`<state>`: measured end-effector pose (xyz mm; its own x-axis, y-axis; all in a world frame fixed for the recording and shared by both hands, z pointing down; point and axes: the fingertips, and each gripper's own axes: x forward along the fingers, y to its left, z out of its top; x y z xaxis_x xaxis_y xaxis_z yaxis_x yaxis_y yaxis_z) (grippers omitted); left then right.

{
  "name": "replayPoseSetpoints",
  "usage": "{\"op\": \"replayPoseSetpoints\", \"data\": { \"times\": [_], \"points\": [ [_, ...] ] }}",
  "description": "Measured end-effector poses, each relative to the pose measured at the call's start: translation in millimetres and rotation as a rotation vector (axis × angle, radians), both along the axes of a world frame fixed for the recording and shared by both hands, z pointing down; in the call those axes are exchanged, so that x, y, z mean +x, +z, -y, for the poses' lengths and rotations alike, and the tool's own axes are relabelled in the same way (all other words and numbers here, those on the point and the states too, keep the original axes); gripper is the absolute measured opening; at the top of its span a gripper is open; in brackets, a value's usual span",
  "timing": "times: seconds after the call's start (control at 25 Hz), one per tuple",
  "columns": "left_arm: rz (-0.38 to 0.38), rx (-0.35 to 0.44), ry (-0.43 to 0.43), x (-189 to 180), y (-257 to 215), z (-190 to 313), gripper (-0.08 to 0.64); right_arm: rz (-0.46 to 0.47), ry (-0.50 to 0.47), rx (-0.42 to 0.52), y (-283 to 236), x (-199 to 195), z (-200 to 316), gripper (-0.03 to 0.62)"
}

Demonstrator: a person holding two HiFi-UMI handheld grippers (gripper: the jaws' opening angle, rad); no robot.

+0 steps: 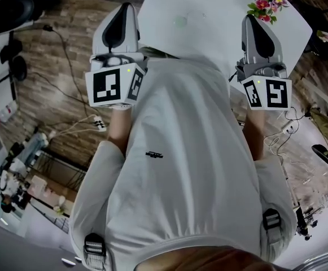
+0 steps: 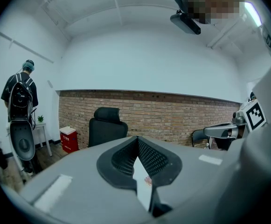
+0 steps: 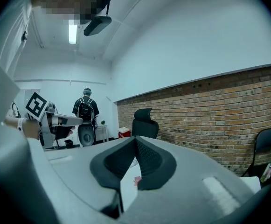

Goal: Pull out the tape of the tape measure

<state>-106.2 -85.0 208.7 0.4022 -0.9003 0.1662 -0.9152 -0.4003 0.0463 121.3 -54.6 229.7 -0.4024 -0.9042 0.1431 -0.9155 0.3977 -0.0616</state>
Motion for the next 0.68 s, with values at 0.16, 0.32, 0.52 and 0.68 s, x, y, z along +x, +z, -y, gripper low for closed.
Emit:
{"op": "replayPoseSetpoints", "data": {
  "times": [0.16, 0.32, 0.52, 0.68],
  "points": [
    [-0.017, -0.002, -0.002, -0.5, 0.0, -0.5, 0.018, 0.007, 0.002, 0.004, -3.7, 1.9, -1.1, 0.002],
    [-0.022, -0.008, 0.002, -4.9, -0.1, -1.8, 0.018, 0.004, -0.005, 0.0, -5.5, -1.0, -3.9, 0.002],
    [-0.01, 0.002, -0.007, -16.1, -5.7, -7.4, 0.018, -0.019, -0.043, -0.013, -0.5, -8.2, -10.6, 0.002],
    [-0.025, -0.001, -0.02, -19.9, -5.3, -12.3, 0.018, -0.027, -0.049, -0.006, -4.6, -8.8, -14.7, 0.002]
  ]
}}
